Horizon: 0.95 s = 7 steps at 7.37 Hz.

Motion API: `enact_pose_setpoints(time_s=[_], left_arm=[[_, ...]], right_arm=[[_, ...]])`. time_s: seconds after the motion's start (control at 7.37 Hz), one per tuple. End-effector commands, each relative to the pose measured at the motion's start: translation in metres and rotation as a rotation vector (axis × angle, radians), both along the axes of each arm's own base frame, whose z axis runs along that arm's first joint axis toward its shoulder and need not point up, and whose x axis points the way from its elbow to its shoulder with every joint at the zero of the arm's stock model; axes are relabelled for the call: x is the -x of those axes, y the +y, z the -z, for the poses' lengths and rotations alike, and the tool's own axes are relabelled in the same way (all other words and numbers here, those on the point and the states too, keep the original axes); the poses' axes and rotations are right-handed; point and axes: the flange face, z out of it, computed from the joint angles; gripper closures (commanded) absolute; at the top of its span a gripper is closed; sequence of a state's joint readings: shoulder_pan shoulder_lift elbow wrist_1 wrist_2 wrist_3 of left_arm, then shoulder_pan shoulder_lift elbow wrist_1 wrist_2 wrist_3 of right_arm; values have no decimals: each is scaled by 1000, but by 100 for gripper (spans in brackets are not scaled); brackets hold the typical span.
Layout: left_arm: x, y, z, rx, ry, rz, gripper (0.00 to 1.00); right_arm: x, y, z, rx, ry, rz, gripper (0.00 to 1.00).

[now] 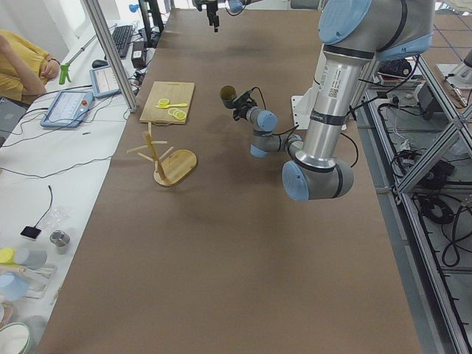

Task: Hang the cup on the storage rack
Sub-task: 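Lift the blue mug with the left gripper toward the wooden mug tree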

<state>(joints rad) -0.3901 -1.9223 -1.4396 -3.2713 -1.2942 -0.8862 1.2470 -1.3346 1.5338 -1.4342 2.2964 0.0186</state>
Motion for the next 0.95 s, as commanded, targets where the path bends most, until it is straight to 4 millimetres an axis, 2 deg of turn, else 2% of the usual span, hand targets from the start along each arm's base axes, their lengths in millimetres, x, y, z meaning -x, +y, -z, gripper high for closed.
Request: enact_pose_setpoints(time_s=[0.0,0.27,0.41,0.54,0.68,0.81], left_arm=[[49,-42,1,197,276,84,100],[84,-86,7,338,451,86,100],[102,-117,-8,436,514,48,100],[131,-149,-12,479,506,-5,100],[147,-166,-12,556,576,-44,100],[146,-172,-5,630,669,-90,100]], right_arm=[[0,0,2,-1,-2,-3,0],[0,0,2,-2,0,-4,0],[0,0,2,-2,0,-4,0],[0,0,1,0,2,-5,0],[0,0,1,0,2,-5,0],[0,0,0,2,2,-5,0]])
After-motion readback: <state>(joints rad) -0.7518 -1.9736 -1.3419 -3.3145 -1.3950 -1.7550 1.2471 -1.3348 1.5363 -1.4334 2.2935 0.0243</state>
